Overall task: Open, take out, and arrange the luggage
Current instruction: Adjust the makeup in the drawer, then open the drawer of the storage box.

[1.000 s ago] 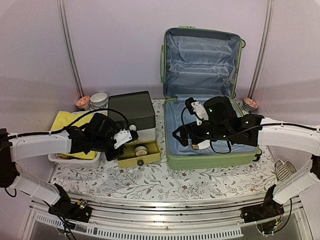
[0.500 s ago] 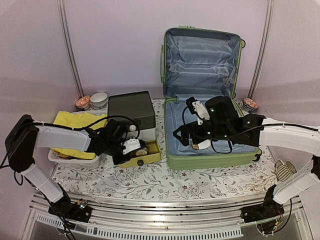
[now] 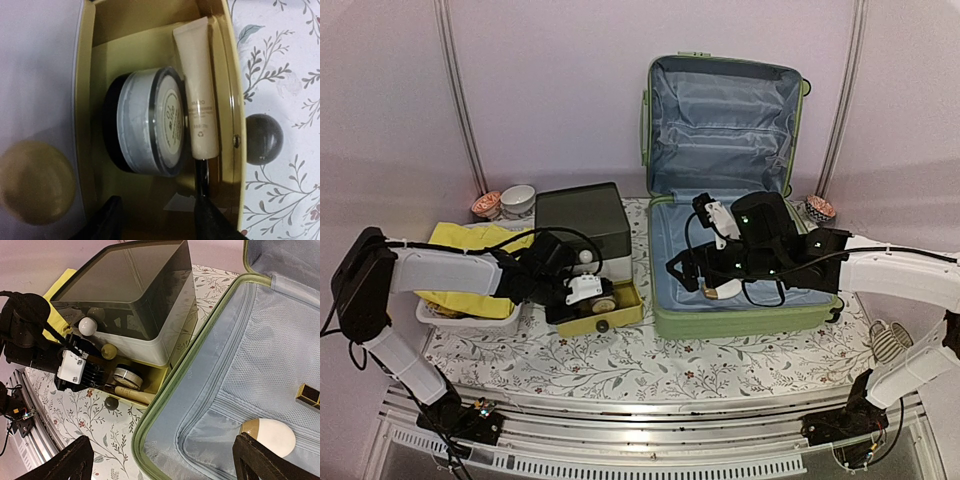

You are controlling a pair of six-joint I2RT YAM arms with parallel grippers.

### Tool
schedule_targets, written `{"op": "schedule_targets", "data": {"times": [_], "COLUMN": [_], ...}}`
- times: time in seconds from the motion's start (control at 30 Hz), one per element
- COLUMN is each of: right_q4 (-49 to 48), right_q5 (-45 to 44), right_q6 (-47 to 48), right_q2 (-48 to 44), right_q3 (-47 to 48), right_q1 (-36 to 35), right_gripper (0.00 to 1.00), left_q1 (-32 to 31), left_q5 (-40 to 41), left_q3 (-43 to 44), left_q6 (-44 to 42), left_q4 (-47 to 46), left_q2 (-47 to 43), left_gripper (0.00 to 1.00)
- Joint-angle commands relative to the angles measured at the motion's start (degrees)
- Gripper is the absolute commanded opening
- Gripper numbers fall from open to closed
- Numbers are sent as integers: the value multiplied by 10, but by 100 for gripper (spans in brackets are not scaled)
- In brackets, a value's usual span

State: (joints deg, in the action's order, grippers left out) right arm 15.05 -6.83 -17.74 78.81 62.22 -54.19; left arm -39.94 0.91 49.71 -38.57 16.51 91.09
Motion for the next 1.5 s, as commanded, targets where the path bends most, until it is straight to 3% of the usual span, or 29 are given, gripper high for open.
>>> {"op": "schedule_targets", "data": {"times": [0.0, 0.2, 0.47, 0.67, 0.8, 0.87, 0.97, 1.1, 1.23, 1.47], "right_q4": [-5, -5, -6, -5, -5, -5, -5, -8, -10, -10], "right_q5": [2, 3, 5, 10, 7, 7, 7, 7, 7, 7], "right_q6": [4, 5, 7, 10, 12, 12, 12, 11, 10, 6], "right_q2": [-9, -8, -4, 2, 5, 7, 12, 14, 16, 15], "right_q3": [-1, 2, 6, 17, 21, 23, 26, 28, 28, 25], "right_q1": [4, 4, 4, 3, 3, 3, 3, 4, 3, 4], "right_gripper": [99, 99, 99, 99, 99, 99, 99, 99, 99, 99], "left_q1": [-6, -6, -6, -8, -9, -10, -10, -9, -9, -9], "left_q5": [-38, -22, -16, -31, -48, -29, 62, 117, 119, 102], "left_q3": [-5, 4, 8, 5, -3, -11, -10, 21, 28, -12], "left_q6": [3, 20, 42, 86, 142, 197, 327, 448, 494, 532], "left_q4": [68, 73, 103, 107, 89, 60, 39, 82, 99, 43], "left_q2": [-18, -64, -150, -229, -288, -314, -333, -320, -306, -320], "left_gripper": [53, 45, 58, 77, 98, 98, 98, 98, 98, 98]}}
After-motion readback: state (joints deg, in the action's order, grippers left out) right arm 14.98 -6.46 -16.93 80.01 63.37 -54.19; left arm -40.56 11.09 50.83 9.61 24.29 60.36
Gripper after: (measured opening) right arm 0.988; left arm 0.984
